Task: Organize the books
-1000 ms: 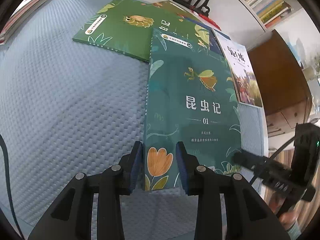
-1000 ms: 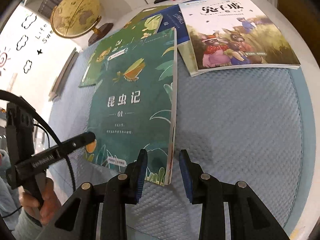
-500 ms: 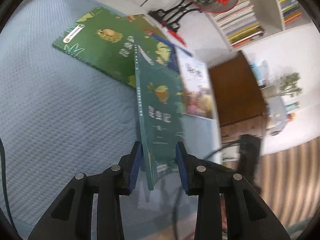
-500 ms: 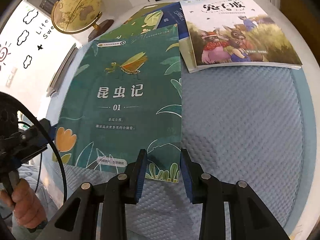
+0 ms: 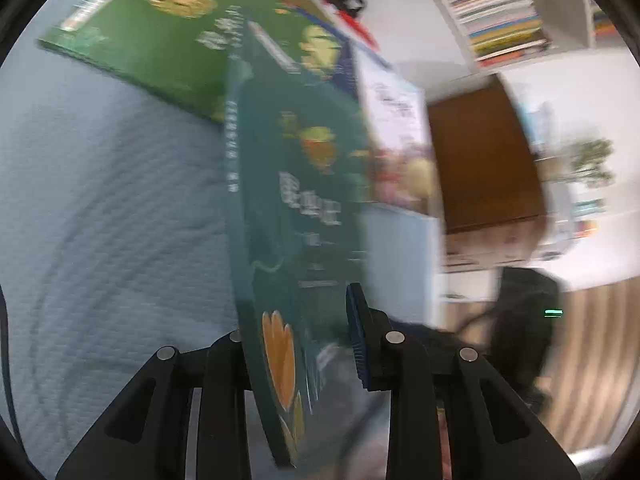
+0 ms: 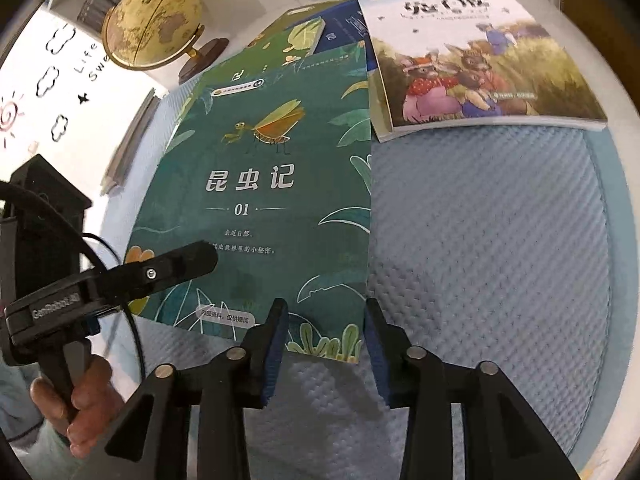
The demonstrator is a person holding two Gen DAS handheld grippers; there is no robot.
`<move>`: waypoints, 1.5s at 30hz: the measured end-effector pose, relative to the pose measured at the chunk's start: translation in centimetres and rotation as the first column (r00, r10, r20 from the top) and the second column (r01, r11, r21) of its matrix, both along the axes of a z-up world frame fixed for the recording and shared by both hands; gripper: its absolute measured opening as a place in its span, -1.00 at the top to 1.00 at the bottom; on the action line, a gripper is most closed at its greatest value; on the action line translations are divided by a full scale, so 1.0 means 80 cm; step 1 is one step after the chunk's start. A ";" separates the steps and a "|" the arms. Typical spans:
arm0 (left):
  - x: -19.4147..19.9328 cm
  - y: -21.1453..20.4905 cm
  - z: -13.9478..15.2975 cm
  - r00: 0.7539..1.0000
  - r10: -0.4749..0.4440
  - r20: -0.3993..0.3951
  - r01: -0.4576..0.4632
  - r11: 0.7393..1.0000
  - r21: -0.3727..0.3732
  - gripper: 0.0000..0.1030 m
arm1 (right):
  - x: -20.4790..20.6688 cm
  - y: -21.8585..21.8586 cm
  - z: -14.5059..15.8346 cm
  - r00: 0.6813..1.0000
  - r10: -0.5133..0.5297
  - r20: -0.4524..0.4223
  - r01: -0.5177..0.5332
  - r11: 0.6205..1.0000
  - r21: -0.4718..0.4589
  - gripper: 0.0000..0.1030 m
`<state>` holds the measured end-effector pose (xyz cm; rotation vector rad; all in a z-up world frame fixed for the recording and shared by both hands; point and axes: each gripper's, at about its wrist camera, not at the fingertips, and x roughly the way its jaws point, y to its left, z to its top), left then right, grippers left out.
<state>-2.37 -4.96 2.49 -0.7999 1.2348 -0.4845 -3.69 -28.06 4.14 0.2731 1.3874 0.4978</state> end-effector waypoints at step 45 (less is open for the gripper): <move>-0.009 0.089 0.062 0.991 -0.101 0.093 0.086 0.984 0.157 0.52 | -0.028 0.138 0.073 0.944 0.197 0.264 -0.184 0.980 -0.073 0.43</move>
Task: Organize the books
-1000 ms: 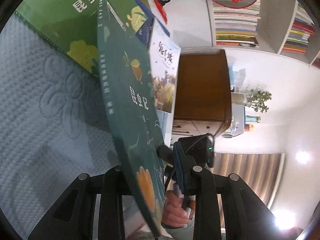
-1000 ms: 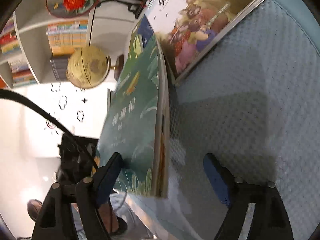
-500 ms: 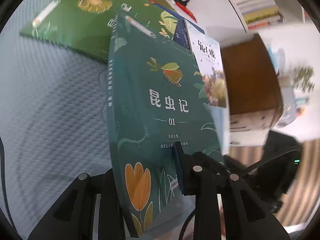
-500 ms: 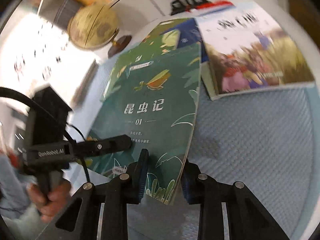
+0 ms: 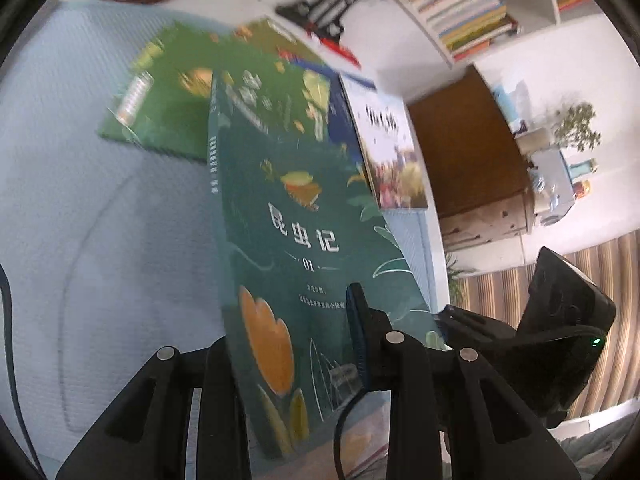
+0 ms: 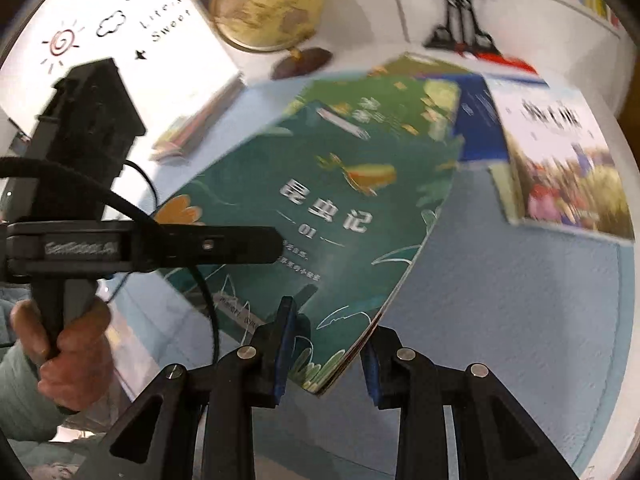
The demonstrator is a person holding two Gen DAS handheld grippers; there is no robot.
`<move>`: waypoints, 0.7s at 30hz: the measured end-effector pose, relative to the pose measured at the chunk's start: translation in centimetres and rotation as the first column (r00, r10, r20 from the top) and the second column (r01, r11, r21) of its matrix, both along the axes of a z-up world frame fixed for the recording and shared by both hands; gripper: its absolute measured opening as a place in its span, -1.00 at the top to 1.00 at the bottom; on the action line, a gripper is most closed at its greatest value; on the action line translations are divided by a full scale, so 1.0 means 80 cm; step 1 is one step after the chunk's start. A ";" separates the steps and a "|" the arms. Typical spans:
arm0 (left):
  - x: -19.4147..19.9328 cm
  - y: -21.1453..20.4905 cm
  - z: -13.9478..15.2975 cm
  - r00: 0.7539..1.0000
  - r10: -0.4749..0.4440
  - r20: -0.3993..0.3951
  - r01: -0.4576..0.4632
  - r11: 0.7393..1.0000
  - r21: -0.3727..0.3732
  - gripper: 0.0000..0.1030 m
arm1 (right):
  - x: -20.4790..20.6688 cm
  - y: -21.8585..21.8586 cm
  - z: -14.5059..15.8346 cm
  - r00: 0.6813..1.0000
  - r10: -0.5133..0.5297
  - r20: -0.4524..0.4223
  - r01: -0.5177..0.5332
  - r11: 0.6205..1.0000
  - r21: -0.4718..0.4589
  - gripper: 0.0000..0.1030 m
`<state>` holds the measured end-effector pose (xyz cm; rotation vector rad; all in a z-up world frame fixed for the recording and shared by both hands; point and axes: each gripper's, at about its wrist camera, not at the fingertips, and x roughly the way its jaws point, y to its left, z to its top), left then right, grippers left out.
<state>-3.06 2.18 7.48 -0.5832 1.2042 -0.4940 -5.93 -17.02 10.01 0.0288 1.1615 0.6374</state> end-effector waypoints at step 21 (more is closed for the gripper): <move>0.049 0.338 0.041 0.931 0.320 0.178 -0.327 0.945 0.010 0.51 | 0.129 0.346 0.048 0.968 0.195 0.156 -0.207 0.976 0.061 0.40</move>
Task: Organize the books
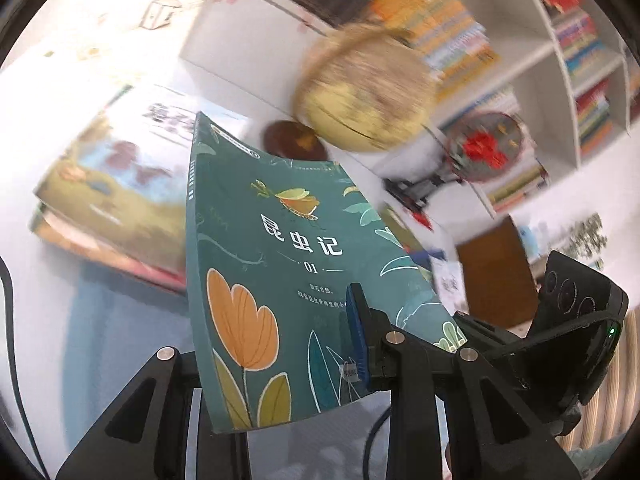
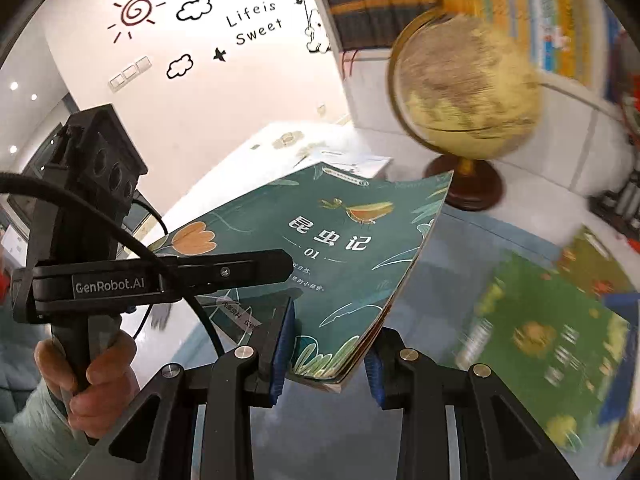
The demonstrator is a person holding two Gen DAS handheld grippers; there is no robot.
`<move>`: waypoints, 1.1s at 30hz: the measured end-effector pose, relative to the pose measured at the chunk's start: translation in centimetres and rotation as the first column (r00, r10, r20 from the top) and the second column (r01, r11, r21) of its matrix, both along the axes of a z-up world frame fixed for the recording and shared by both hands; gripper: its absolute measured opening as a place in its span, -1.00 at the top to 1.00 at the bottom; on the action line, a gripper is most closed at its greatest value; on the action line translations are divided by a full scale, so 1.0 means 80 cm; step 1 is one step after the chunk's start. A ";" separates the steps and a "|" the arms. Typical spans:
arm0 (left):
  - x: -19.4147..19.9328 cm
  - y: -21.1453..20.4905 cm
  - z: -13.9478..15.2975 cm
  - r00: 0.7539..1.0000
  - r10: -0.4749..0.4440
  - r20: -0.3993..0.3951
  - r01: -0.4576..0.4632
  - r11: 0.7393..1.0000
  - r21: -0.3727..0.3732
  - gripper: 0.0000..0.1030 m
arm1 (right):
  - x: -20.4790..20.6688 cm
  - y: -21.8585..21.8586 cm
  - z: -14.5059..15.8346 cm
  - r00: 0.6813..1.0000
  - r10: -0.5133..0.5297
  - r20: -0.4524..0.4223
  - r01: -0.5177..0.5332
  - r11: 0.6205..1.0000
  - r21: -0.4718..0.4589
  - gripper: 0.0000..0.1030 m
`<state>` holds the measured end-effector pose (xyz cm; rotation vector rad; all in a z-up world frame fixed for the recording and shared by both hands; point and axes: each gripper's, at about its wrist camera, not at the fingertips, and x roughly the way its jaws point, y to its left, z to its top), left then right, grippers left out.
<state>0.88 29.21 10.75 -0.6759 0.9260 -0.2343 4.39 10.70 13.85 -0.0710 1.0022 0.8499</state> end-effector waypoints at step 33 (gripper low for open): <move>0.010 0.176 -0.061 0.861 0.492 -0.131 -0.422 0.833 0.358 0.27 | 0.056 0.134 -0.098 0.976 0.029 -0.215 -0.054 0.992 -0.113 0.14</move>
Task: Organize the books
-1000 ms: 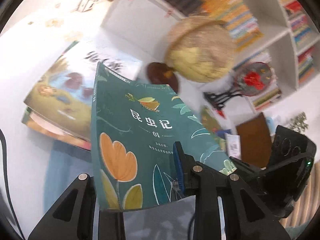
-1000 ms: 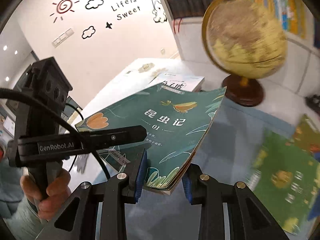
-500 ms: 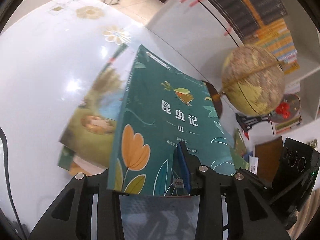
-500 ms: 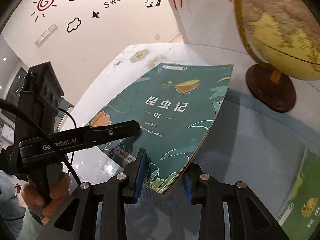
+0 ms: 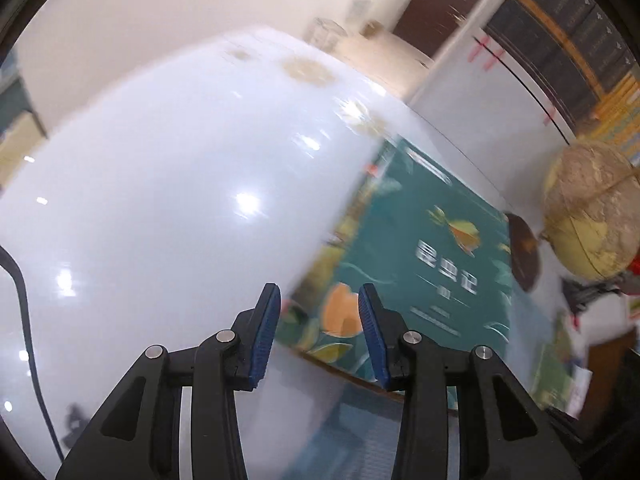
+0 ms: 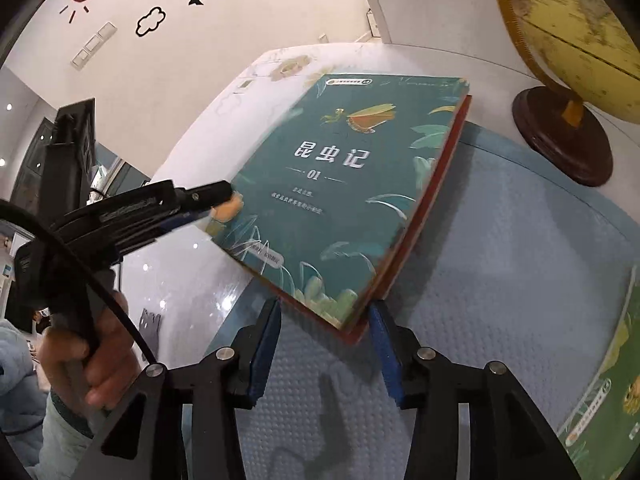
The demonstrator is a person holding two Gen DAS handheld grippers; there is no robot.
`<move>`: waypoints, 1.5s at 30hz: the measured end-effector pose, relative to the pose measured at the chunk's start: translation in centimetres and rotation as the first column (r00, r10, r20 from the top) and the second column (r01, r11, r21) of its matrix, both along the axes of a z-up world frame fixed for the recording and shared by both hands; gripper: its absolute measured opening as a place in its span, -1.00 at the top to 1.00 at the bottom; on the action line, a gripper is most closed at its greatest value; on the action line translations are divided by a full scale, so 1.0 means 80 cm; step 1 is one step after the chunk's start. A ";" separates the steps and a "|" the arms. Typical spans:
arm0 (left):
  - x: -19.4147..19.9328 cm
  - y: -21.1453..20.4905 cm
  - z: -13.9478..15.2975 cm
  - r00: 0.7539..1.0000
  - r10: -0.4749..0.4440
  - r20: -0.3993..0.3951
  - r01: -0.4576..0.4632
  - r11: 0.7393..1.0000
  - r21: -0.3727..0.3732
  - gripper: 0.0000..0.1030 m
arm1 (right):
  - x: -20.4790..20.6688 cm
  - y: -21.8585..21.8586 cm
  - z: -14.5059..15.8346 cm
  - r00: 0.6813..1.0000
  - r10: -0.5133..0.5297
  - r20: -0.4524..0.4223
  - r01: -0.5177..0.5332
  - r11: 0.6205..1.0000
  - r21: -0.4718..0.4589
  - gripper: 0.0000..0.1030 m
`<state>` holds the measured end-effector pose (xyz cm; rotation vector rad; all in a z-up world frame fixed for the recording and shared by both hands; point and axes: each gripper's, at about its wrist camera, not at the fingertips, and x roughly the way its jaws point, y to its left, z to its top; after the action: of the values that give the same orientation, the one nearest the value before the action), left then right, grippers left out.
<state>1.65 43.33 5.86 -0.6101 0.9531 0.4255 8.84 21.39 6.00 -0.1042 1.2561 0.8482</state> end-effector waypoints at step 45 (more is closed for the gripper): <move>-0.023 -0.398 -0.070 0.914 -0.405 -0.035 0.360 0.846 -0.394 0.20 | 0.150 -0.318 -0.062 0.996 -0.084 0.015 0.085 0.960 -0.267 -0.20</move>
<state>-0.22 11.48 0.25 -0.7292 1.2546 -0.0922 20.84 -4.02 1.04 -0.2659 1.3576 0.6009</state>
